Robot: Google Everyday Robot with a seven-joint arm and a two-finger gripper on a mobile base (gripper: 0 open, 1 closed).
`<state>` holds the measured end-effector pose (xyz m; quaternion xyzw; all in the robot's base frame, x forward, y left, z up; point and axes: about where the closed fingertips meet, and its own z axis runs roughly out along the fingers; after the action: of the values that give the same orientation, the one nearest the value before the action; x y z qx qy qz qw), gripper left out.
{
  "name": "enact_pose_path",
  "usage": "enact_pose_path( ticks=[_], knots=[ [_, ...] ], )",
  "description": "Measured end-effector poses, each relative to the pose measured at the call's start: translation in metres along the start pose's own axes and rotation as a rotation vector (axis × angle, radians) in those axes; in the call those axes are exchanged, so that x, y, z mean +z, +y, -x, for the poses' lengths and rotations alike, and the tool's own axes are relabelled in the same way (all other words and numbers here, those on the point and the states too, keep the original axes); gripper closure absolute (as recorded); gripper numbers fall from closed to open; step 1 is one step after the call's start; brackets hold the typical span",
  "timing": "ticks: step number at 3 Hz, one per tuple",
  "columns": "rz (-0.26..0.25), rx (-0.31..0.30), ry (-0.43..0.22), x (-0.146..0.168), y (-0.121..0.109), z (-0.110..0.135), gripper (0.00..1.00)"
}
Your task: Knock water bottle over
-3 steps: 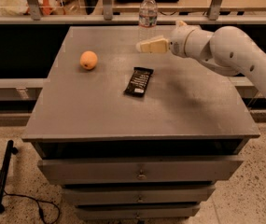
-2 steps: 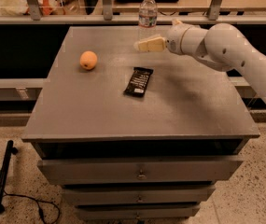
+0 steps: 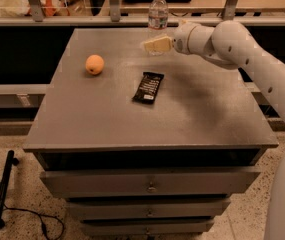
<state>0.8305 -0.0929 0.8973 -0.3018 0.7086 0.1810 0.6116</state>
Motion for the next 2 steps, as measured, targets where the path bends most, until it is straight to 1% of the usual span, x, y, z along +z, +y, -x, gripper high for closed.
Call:
enact_pose_path(
  ticks=[1,2],
  knots=[
    [0.042,0.021,0.003,0.017,0.006,-0.003,0.00],
    [0.096,0.054,-0.024,0.033,0.014,0.000,0.16]
  ],
)
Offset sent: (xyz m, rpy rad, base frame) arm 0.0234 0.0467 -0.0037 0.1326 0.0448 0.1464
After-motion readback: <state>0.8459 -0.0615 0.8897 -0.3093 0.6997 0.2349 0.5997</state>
